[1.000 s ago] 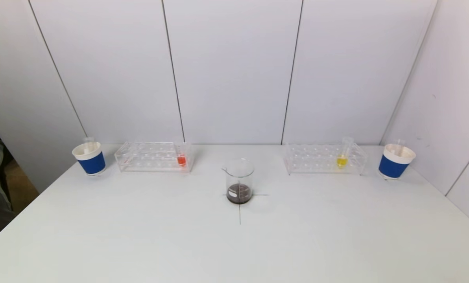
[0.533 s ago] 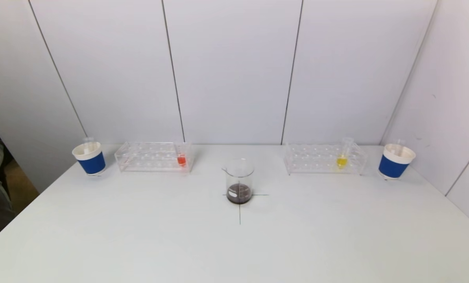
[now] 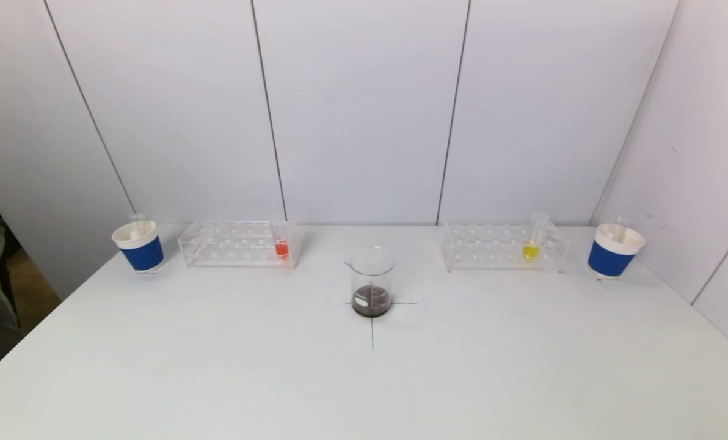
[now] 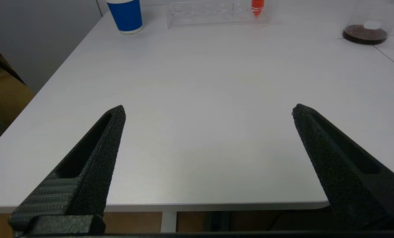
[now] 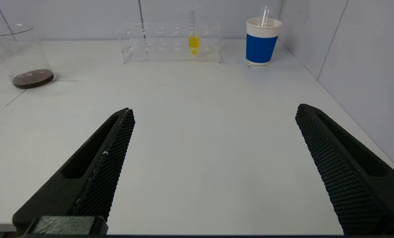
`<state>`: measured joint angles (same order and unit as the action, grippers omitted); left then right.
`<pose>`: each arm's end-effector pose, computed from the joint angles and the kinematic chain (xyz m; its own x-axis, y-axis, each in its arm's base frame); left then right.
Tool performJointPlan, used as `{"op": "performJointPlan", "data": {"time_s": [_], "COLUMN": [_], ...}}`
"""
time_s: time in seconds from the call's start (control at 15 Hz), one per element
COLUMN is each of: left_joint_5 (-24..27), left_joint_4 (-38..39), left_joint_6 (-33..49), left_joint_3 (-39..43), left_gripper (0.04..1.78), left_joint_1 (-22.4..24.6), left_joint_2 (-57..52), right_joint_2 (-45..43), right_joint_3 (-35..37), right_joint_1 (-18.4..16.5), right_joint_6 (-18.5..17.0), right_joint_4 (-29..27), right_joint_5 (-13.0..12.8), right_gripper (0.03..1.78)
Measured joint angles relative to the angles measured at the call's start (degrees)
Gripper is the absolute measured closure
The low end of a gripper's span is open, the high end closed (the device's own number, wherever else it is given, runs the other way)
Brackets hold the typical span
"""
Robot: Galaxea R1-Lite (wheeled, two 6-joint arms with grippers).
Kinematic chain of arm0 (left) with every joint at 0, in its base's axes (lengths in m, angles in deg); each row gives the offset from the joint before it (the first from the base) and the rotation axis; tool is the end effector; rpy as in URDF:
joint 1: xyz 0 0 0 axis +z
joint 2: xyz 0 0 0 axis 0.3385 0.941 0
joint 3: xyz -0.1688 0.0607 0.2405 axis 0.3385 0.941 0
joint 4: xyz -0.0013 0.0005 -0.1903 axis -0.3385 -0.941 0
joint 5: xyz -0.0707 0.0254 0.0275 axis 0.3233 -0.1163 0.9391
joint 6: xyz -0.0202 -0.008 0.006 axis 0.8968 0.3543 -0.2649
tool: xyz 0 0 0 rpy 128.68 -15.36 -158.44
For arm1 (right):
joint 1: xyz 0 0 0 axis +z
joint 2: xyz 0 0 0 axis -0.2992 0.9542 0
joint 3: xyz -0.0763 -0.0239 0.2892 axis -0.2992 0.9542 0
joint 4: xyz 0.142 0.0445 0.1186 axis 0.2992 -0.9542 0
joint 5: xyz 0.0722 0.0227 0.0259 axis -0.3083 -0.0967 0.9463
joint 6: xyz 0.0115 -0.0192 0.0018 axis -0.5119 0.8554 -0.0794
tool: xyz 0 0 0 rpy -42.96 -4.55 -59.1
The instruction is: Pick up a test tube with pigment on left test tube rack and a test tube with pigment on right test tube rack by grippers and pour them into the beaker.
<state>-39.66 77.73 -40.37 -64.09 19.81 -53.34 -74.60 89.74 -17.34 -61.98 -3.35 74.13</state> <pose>-0.0283 0.0000 0.0773 0.9963 0.0020 -0.0861 0.0012 0.9993 0.0378 -0.0230 -0.0006 0.0760 0.9996 -0.0275 0.0063 0.0274 0.9995 0.0125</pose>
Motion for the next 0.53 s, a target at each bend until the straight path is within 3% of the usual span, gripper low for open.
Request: {"op": "performJointPlan", "data": {"time_s": [0.53], "left_joint_5": [0.0], "left_joint_4": [0.0], "left_joint_6": [0.0], "left_joint_3": [0.0], "left_gripper": [0.06], "left_joint_1": [0.0], "left_joint_2": [0.0], "right_joint_2": [0.0], "right_joint_3": [0.0], "right_joint_1": [0.0], "right_joint_6": [-0.5], "right_joint_4": [0.0], "right_joint_5": [0.0], "right_gripper": [0.04]}}
